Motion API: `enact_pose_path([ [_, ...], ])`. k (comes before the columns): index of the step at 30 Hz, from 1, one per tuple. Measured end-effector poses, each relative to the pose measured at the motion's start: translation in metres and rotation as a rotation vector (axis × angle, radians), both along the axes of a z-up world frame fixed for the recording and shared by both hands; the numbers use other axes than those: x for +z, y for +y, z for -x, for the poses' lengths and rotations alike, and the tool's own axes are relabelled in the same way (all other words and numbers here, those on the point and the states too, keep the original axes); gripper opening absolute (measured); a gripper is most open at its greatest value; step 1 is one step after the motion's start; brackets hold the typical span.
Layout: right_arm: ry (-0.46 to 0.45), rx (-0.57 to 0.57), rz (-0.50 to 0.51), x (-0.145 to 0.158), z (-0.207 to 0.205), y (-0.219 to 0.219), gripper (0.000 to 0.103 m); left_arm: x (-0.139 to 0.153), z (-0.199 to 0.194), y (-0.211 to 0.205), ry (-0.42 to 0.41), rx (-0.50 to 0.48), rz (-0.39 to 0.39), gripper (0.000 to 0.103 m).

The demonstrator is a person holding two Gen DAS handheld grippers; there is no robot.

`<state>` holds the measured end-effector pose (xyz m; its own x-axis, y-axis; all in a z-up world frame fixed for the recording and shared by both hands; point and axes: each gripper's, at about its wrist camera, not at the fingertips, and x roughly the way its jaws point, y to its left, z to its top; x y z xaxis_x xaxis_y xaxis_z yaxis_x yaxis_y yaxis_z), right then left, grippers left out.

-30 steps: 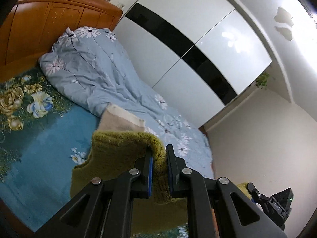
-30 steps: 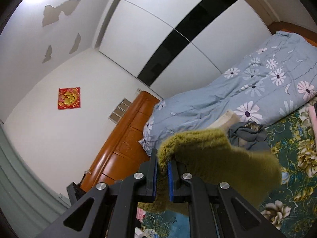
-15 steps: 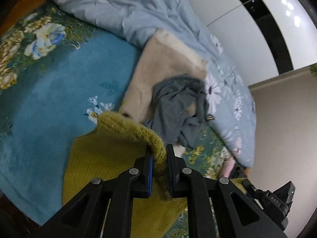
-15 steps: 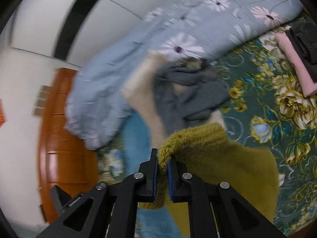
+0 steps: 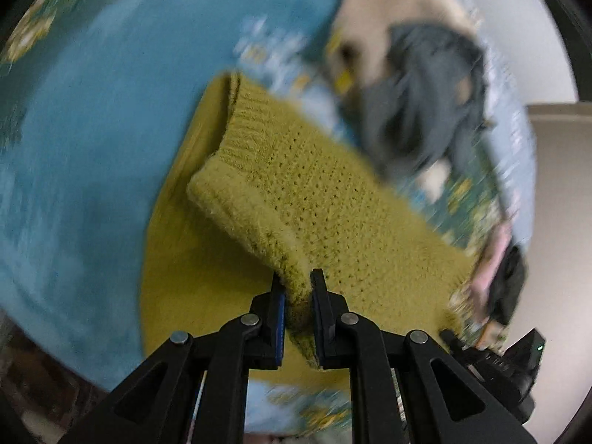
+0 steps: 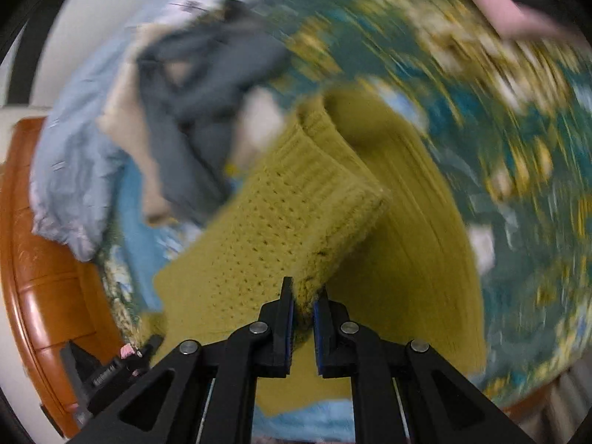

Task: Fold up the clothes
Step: 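Lift the sweater with the right gripper while the left gripper grasps another edge, then spread the sweater flat on the sheet with both grippers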

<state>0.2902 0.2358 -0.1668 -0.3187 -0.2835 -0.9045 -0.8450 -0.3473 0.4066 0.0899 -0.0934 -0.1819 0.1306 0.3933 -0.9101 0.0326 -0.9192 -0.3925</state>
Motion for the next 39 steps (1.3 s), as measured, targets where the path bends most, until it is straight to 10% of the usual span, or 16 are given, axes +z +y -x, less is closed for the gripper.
enact_pose_path([
  [20,-0.119,0.007,0.069,-0.076,-0.115,-0.039,0.013,-0.064,-0.120,-0.033,-0.113,0.001,0.160,0.017],
  [25,-0.095,0.037,0.044,-0.070,-0.129,-0.024,0.025,-0.047,-0.122,-0.057,-0.127,0.035,0.092,0.040],
  [34,-0.055,-0.042,-0.077,-0.038,-0.111,0.069,0.034,-0.019,-0.015,-0.093,0.036,0.203,0.064,0.061],
  [39,-0.011,-0.163,-0.065,-0.038,-0.061,0.117,0.051,-0.043,0.045,-0.085,-0.035,0.264,0.039,0.065],
])
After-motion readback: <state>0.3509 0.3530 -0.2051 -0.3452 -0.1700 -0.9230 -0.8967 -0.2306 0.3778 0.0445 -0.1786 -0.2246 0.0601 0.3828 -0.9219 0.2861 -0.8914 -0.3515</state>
